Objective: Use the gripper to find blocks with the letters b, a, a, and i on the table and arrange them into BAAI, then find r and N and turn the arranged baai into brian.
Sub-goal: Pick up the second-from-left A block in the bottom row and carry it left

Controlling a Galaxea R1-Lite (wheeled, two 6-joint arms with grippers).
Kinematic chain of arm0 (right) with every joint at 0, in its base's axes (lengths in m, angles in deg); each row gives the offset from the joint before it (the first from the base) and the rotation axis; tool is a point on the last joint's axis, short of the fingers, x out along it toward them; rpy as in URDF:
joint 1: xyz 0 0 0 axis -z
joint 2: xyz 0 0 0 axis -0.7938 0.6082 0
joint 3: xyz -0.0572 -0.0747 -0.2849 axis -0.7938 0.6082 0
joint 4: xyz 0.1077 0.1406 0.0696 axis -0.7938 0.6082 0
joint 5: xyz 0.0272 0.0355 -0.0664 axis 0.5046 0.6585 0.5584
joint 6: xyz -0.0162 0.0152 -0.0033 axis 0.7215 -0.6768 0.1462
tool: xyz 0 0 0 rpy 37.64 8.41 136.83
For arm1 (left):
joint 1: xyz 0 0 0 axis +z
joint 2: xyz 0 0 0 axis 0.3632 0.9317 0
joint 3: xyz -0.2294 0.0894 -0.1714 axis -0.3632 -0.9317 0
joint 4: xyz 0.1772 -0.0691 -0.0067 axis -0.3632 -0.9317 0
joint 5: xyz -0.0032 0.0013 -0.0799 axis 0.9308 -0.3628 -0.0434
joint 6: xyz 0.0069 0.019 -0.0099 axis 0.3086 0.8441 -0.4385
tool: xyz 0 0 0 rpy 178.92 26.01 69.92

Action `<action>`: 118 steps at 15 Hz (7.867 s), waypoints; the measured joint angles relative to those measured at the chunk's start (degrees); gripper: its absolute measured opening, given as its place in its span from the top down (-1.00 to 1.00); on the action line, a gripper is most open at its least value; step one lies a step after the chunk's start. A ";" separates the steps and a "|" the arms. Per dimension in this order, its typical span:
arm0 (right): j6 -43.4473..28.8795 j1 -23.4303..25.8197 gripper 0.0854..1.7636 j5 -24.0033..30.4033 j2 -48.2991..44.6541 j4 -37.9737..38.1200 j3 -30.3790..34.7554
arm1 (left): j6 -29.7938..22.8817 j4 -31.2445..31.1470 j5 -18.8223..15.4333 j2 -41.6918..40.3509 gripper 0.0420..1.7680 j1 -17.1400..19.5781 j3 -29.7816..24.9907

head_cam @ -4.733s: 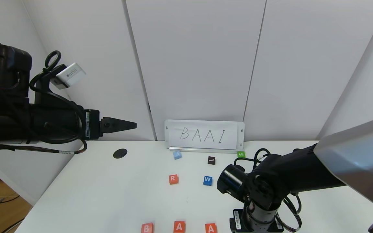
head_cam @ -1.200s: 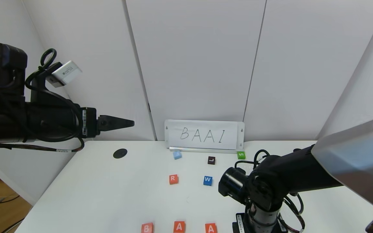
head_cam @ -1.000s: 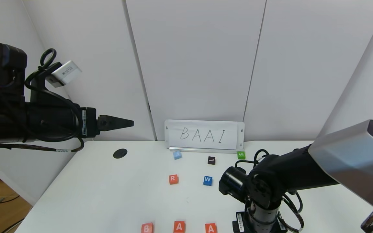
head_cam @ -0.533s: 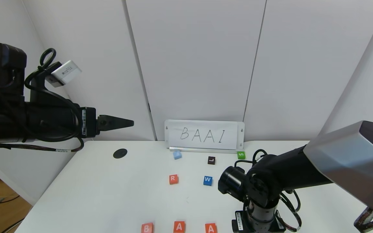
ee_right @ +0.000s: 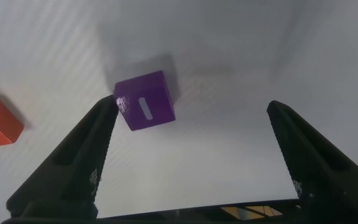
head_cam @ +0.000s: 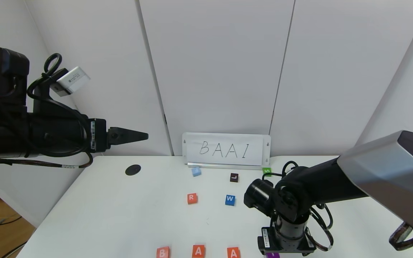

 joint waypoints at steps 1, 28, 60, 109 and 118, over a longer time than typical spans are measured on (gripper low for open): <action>0.00 0.17 -0.94 0.00 0.06 0.06 -0.20 | 0.00 0.02 0.02 0.00 -0.94 0.00 0.00; 21.72 24.53 -0.94 -9.53 -67.30 6.55 9.20 | 1.18 -29.56 11.65 -38.89 -0.94 1.88 -4.79; 48.68 38.99 -0.94 1.67 -129.26 -46.32 76.59 | 6.17 16.42 21.11 -85.43 -0.94 7.73 -64.96; 44.90 38.91 -0.94 7.41 -129.23 -38.40 77.56 | 1.40 9.16 20.74 -85.43 -0.94 7.64 -66.28; 44.90 38.91 -0.94 7.39 -129.23 -38.46 77.56 | 1.40 9.16 20.74 -85.43 -0.94 7.64 -66.28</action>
